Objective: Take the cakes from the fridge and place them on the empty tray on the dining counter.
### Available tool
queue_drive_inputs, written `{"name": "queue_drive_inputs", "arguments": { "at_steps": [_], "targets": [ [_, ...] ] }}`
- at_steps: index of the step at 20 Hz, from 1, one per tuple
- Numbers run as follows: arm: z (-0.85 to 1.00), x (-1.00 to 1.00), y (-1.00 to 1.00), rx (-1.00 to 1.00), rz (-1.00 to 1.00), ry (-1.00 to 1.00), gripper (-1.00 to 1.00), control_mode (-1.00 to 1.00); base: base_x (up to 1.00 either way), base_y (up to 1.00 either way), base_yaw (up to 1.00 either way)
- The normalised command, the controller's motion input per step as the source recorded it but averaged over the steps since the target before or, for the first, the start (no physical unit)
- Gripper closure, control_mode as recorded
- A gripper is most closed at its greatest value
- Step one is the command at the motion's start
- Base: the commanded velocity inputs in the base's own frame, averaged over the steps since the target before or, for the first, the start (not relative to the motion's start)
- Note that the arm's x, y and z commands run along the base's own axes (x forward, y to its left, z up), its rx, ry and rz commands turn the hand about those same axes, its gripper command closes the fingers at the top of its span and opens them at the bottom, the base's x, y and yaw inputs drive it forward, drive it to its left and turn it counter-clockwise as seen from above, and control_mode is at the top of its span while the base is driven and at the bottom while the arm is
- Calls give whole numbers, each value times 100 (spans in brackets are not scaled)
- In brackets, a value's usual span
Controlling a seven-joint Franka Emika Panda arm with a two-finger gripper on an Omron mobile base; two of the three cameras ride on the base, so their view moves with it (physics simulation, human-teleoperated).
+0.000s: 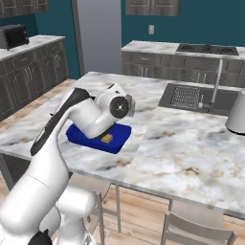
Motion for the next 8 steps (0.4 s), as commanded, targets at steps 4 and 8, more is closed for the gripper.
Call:
{"name": "queue_drive_inputs", "arguments": {
  "at_steps": [4,8],
  "targets": [
    [11,-54,-17,5,-14,2,-100,-100,0,0,0],
    [-14,-76,-30,7,-6,-7,-100,-100,0,0,0]
  ]
}}
